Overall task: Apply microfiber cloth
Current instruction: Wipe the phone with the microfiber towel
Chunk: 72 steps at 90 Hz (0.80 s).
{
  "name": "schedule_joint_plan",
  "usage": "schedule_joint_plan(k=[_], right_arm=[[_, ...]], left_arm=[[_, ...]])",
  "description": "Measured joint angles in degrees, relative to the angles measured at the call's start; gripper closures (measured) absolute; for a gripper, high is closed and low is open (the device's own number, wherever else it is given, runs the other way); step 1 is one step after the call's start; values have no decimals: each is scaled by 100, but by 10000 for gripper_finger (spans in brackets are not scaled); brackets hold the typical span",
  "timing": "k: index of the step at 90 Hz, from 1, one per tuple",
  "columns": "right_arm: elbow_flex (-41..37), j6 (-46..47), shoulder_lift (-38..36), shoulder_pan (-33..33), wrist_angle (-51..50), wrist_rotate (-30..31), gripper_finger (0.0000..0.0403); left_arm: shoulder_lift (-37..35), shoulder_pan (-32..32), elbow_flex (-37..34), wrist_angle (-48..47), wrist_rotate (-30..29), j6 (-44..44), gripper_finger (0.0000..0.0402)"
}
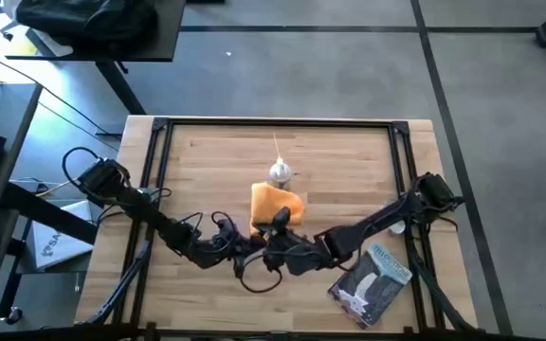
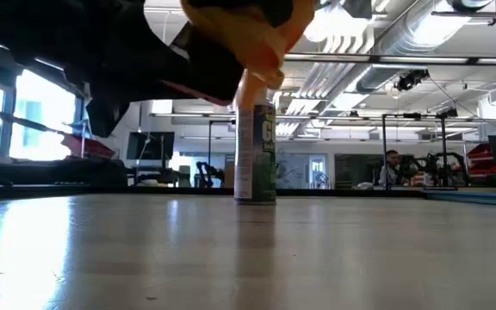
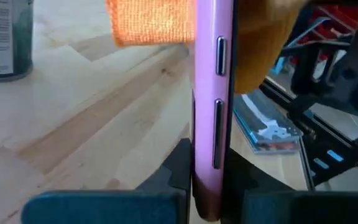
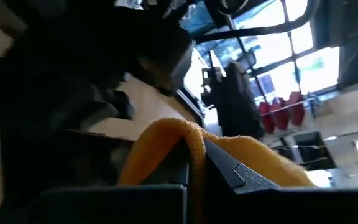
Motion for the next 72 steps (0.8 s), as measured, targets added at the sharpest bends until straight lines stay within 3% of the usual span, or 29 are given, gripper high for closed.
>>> schedule_joint_plan(k=[14, 30, 45, 72], right_arm=[[-2, -73, 2, -8, -1, 173, 403], [-2, 130, 4, -69, 6, -544, 403], [-2, -103, 9, -211, 103, 283, 403], [-2, -1150, -2, -312, 513, 1084, 403]], left_arm=[[0, 9, 1, -3, -11, 10, 385], [0, 4, 1, -8, 11, 12, 385], [0, 23, 1, -16, -76, -32, 385], [-2, 18, -1, -21, -53, -96, 385]])
